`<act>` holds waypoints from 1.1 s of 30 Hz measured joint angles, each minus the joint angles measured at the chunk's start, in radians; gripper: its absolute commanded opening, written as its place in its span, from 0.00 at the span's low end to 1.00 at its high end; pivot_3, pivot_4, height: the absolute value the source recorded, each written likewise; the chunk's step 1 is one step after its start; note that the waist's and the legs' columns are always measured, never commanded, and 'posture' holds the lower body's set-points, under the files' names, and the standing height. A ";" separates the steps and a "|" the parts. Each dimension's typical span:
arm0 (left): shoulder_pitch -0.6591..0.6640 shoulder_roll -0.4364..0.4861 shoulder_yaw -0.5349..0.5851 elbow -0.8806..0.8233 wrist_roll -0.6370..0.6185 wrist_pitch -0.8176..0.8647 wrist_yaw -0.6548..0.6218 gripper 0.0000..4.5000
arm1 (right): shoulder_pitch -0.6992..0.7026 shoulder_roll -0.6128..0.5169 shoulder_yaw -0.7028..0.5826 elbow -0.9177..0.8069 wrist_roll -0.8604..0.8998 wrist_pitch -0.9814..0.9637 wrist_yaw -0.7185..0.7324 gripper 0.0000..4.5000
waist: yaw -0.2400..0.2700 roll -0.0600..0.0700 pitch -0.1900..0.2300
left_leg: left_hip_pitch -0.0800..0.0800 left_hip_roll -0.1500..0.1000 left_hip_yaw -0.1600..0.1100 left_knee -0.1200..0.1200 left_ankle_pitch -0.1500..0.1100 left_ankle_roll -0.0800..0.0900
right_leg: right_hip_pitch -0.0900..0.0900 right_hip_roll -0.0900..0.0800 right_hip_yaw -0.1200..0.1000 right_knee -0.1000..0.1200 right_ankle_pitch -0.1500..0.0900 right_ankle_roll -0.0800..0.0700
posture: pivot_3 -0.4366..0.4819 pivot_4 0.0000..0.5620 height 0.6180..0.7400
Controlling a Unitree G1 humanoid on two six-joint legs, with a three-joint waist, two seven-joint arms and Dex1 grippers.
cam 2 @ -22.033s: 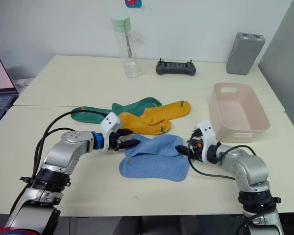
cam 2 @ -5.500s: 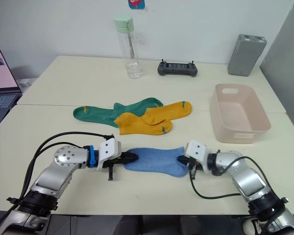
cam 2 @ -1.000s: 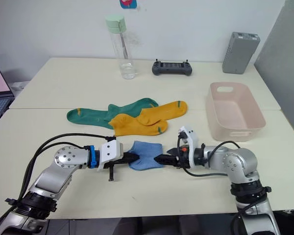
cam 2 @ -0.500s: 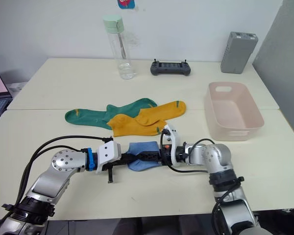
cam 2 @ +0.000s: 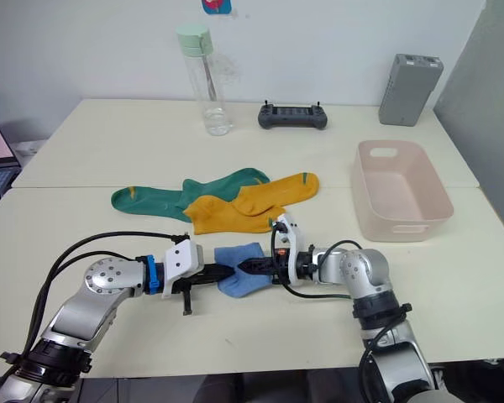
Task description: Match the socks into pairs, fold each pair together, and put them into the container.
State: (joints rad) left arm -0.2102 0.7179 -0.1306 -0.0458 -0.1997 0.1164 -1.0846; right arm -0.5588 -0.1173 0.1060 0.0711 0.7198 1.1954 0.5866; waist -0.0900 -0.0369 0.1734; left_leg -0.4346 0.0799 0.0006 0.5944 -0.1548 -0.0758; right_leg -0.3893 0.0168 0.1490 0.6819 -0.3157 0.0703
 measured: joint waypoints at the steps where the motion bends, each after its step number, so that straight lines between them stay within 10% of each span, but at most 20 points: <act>1: 0.000 0.000 0.009 0.000 -0.019 0.018 -0.004 0.04 | 0.003 -0.005 0.002 -0.011 0.000 -0.005 0.003 0.00 | 0.000 0.000 0.000 | 0.000 0.000 0.000 0.000 0.000 0.000 | 0.000 0.000 0.000 0.000 0.000 0.000 | 0.48 0.27 1.00; 9: -0.143 0.011 0.154 -0.164 -0.343 0.410 0.008 0.53 | 0.017 -0.206 -0.046 -0.265 0.008 -0.014 0.027 0.00 | 0.009 -0.001 0.002 | -0.003 -0.001 -0.002 0.001 0.000 0.000 | 0.000 0.000 -0.002 -0.001 0.000 0.000 | 0.48 0.27 1.00; 16: -0.454 -0.189 0.085 -0.247 -0.390 0.548 0.213 0.99 | -0.217 -0.615 -0.200 -0.304 -0.049 -0.108 0.104 0.00 | 0.018 0.001 0.004 | -0.004 -0.002 -0.002 0.003 0.000 0.000 | 0.000 -0.001 -0.001 -0.003 0.001 0.002 | 0.48 0.27 1.00; 23: -0.655 -0.439 -0.056 -0.074 -0.214 0.399 0.355 0.99 | -0.319 -0.936 0.014 0.053 -0.551 -0.765 0.246 0.00 | 0.021 0.001 0.004 | -0.002 -0.003 0.003 0.000 0.000 0.000 | 0.000 -0.001 0.004 -0.005 0.000 0.002 | 0.48 0.27 1.00; 33: -0.674 -0.527 -0.107 0.003 -0.150 0.335 0.338 0.99 | -0.429 -0.829 0.283 0.696 -1.022 -1.486 0.228 0.00 | 0.004 0.007 0.007 | 0.000 -0.003 0.002 -0.001 0.000 0.000 | 0.001 -0.001 0.004 -0.002 0.003 -0.003 | 0.48 0.27 1.00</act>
State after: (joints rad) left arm -0.8844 0.1913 -0.2381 -0.0432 -0.3498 0.4511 -0.7466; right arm -0.9881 -0.9460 0.3894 0.7666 -0.3024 -0.2909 0.8150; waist -0.0863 -0.0299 0.1808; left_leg -0.4345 0.0767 0.0029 0.5932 -0.1545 -0.0761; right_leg -0.3887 0.0158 0.1534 0.6802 -0.3127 0.0676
